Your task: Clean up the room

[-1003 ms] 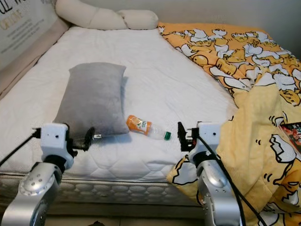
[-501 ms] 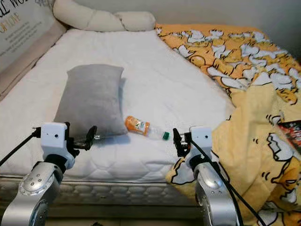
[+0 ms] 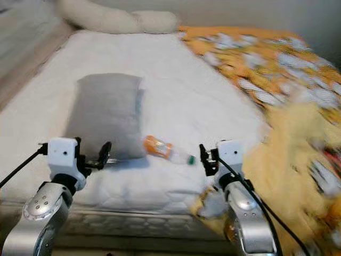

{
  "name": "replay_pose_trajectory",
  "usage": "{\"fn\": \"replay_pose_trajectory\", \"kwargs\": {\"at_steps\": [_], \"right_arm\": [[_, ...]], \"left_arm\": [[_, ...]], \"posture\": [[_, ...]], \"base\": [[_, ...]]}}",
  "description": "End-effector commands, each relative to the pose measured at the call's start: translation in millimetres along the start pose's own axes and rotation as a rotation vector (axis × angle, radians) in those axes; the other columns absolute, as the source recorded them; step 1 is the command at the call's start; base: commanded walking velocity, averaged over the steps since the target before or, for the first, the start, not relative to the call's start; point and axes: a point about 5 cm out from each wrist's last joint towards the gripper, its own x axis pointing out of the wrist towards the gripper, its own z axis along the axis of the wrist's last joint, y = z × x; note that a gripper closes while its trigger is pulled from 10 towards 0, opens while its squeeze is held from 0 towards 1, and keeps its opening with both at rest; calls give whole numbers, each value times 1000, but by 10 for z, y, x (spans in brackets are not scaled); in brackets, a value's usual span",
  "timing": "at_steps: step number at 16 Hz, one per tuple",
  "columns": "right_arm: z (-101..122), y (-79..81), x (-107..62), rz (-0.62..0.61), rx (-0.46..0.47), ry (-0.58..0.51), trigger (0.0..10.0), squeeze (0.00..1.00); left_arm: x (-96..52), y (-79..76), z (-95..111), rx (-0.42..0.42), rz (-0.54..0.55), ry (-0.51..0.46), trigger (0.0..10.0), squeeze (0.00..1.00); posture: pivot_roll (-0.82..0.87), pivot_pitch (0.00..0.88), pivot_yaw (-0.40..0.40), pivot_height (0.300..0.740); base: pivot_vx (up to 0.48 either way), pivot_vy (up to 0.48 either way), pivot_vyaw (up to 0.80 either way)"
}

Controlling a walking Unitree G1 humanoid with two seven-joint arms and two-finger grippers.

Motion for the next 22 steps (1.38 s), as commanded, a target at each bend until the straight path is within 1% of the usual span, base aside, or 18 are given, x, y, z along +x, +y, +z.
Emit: {"fn": "replay_pose_trajectory", "kwargs": {"at_steps": [1,2,4,5,7,9,10,11,12,13,15,16,17,18,19,20,21,22], "right_arm": [[51,78,43,45,-5,-21,10000,0],[52,78,43,48,-9,-21,10000,0],[37,85,34,92,18,-13,10000,0],[14,98,28,153,-21,9,10000,0],[-1,61,62,184,-65,39,10000,0],[-9,67,116,256,-76,88,10000,0],[-15,59,160,289,-114,126,10000,0],[-3,36,229,314,-135,159,10000,0],[38,39,311,351,-144,156,10000,0],[26,43,440,406,-210,231,10000,0],[-13,7,580,421,-283,334,10000,0],[-13,18,670,454,-298,373,10000,1000],[-26,23,711,473,-314,400,10000,1000],[-72,16,809,507,-377,458,10000,1000],[-135,-7,886,514,-448,521,10000,0],[-142,-7,897,515,-455,531,10000,0],[-183,-13,905,508,-439,565,10000,0],[-230,-31,902,502,-473,595,10000,0]], "left_arm": [[2,23,-9,8,-5,5,10000,0],[7,21,-6,9,-8,3,10000,0],[9,5,-3,15,-34,1,10000,0],[7,0,-4,27,-49,2,10000,0],[15,-14,-9,13,-75,6,10000,0],[2,-78,-17,2,-166,26,10000,0],[-4,-114,-21,29,-232,37,10000,0],[-4,-148,-34,80,-308,58,10000,0],[-2,-167,-84,128,-370,110,10000,0],[3,-164,-129,190,-447,152,10000,0],[27,-152,-122,235,-503,155,10000,0],[58,-151,-89,262,-536,145,10000,0],[65,-157,-76,264,-564,148,10000,0],[76,-172,-50,270,-632,167,10000,0],[76,-194,-34,269,-707,192,10000,0],[73,-200,-30,266,-722,196,10000,0],[62,-220,-33,266,-759,213,10000,0],[43,-253,-27,269,-805,220,10000,0]], "posture": [[-9,0,-3,740],[-9,0,-3,740],[-10,0,-1,740],[-11,0,0,740],[-10,0,0,740],[-6,0,-2,740],[-3,0,-5,740],[-1,0,-5,740],[-1,0,-5,740],[-4,0,-2,740],[-1,0,-3,740],[3,0,1,740],[3,0,2,740],[4,0,4,740],[5,0,15,740],[6,0,16,740],[10,0,16,740],[13,0,18,740]], "base": [[315,0,800],[319,0,800],[298,0,0],[240,0,0],[0,0,0],[0,0,0],[0,0,0],[0,0,0],[0,0,0],[0,0,0],[0,0,0],[0,0,0],[0,0,0],[0,0,0],[0,0,0],[0,0,0],[0,0,0],[0,0,0]]}}
